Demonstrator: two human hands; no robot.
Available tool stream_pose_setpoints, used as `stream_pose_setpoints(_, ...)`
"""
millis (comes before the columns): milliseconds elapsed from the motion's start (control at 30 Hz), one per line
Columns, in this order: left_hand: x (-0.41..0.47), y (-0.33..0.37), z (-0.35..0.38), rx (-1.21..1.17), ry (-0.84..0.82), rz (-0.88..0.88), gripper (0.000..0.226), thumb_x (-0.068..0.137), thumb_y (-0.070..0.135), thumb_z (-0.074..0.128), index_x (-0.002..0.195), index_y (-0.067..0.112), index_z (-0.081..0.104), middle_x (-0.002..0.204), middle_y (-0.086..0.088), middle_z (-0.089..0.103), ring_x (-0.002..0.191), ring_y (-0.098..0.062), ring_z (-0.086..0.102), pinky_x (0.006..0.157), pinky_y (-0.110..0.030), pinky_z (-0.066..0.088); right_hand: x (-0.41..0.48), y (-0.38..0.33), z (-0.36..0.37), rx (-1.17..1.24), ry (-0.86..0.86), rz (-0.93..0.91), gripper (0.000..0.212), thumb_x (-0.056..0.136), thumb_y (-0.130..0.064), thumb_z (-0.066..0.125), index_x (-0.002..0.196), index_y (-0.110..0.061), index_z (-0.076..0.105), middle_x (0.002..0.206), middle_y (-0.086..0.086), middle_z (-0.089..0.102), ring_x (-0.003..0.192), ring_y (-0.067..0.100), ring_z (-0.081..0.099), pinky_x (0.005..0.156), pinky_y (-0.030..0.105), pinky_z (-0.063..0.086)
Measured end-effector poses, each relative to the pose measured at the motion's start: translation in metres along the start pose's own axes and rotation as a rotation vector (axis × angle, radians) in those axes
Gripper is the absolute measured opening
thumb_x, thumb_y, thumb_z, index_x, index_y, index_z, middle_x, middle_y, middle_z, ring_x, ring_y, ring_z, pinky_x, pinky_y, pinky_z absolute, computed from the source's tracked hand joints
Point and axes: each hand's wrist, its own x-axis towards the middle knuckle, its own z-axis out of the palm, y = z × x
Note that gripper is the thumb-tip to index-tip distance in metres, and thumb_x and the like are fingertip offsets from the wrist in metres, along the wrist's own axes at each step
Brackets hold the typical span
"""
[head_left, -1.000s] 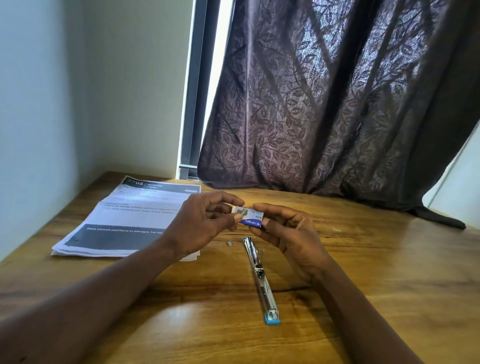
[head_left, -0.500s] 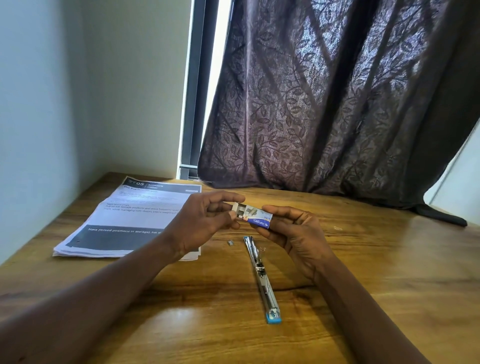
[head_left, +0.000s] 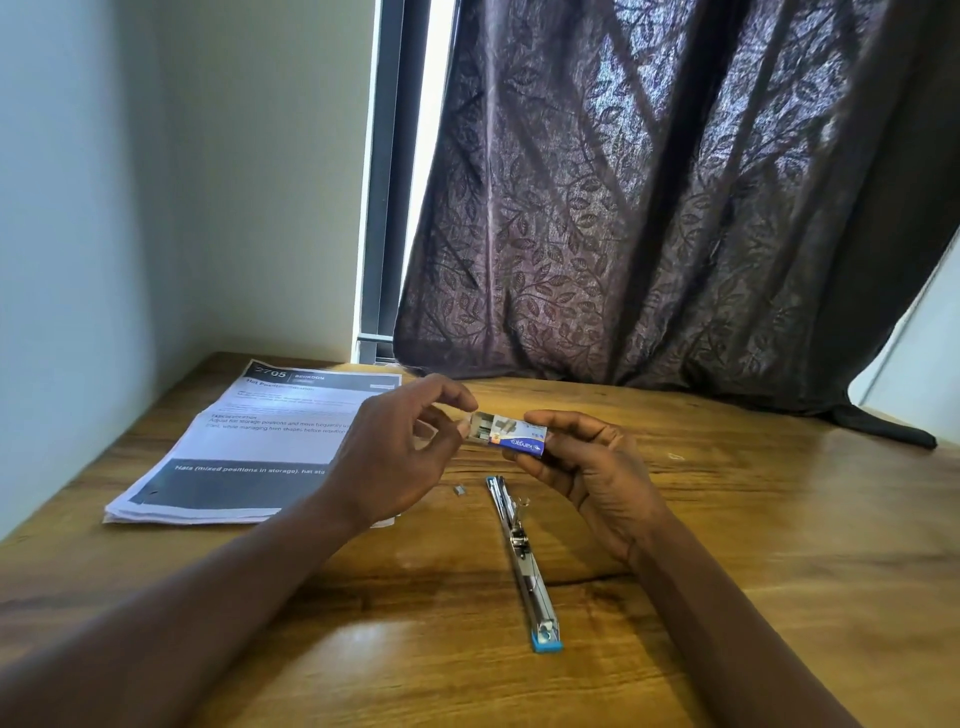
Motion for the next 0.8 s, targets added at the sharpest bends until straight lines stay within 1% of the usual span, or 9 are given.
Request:
stream_pose_setpoints(100, 0.0009, -0.0011, -0.0013, 0.071, -0.019, 0.094, 0.015, 0.089, 0.015, 0.076, 0.101, 0.023, 0.073, 0.102, 0.014, 0.073, 0.089, -0.002, 0.069, 0.077, -0.029, 0.061, 0.0004, 0.0005, -0.0001, -0.018, 0.007, -0.009, 0.018, 0.093, 0.01, 0.056, 0.103, 0.005, 0.071, 0.103, 0.026, 0.075, 0.088, 0.031, 0.077, 0.07, 0.028, 0.064)
stream_pose_setpoints(233, 0.0027, -0.0026, -0.0038, 0.188, -0.083, 0.152, 0.014, 0.088, 0.016, 0.077, 0.1, 0.023, 0.076, 0.101, 0.013, 0.072, 0.085, 0.002, 0.067, 0.075, -0.018, 0.052, -0.0007, 0.0016, 0.0003, -0.109, -0.01, -0.037, 0.019, 0.093, 0.011, 0.057, 0.098, 0.002, 0.073, 0.102, 0.022, 0.076, 0.097, 0.033, 0.075, 0.073, 0.028, 0.064)
stream_pose_setpoints(300, 0.0032, -0.0044, -0.0058, 0.219, -0.128, 0.154, 0.015, 0.087, 0.018, 0.077, 0.1, 0.026, 0.076, 0.103, 0.014, 0.071, 0.086, 0.0, 0.067, 0.077, -0.02, 0.052, -0.0012, 0.0029, 0.0007, -0.155, -0.014, -0.047, 0.02, 0.093, 0.01, 0.058, 0.098, 0.0, 0.074, 0.103, 0.022, 0.076, 0.099, 0.033, 0.075, 0.074, 0.029, 0.064)
stream_pose_setpoints(400, 0.0029, -0.0066, -0.0075, 0.251, -0.193, 0.144, 0.016, 0.088, 0.023, 0.077, 0.102, 0.03, 0.076, 0.107, 0.013, 0.07, 0.088, -0.001, 0.066, 0.077, -0.025, 0.055, -0.0013, 0.0048, 0.0009, -0.2, -0.011, -0.052, 0.019, 0.093, 0.009, 0.059, 0.096, -0.002, 0.074, 0.102, 0.019, 0.077, 0.097, 0.03, 0.075, 0.073, 0.029, 0.064)
stream_pose_setpoints(567, 0.0045, -0.0033, -0.0071, 0.281, -0.216, 0.14, 0.019, 0.09, 0.021, 0.077, 0.107, 0.028, 0.079, 0.11, 0.01, 0.072, 0.085, -0.005, 0.065, 0.074, -0.014, 0.047, 0.0015, 0.0073, -0.0033, -0.237, -0.025, -0.054, 0.017, 0.091, 0.011, 0.062, 0.102, 0.003, 0.072, 0.101, 0.018, 0.077, 0.094, 0.027, 0.076, 0.07, 0.026, 0.064)
stream_pose_setpoints(700, 0.0038, -0.0006, -0.0067, 0.291, -0.234, 0.153, 0.02, 0.089, 0.023, 0.077, 0.109, 0.027, 0.079, 0.108, 0.008, 0.072, 0.086, -0.007, 0.064, 0.074, -0.018, 0.049, 0.0035, 0.0082, -0.0049, -0.264, -0.025, -0.064, 0.017, 0.091, 0.011, 0.062, 0.101, 0.002, 0.072, 0.099, 0.019, 0.077, 0.091, 0.027, 0.077, 0.07, 0.026, 0.063)
stream_pose_setpoints(800, 0.0034, -0.0005, -0.0074, 0.302, -0.264, 0.145, 0.02, 0.09, 0.024, 0.077, 0.109, 0.028, 0.078, 0.108, 0.008, 0.072, 0.082, -0.004, 0.063, 0.071, -0.015, 0.047, 0.0038, 0.0086, -0.0054, -0.306, -0.033, -0.086, 0.018, 0.093, 0.012, 0.06, 0.1, 0.001, 0.073, 0.098, 0.019, 0.078, 0.089, 0.026, 0.076, 0.072, 0.028, 0.064)
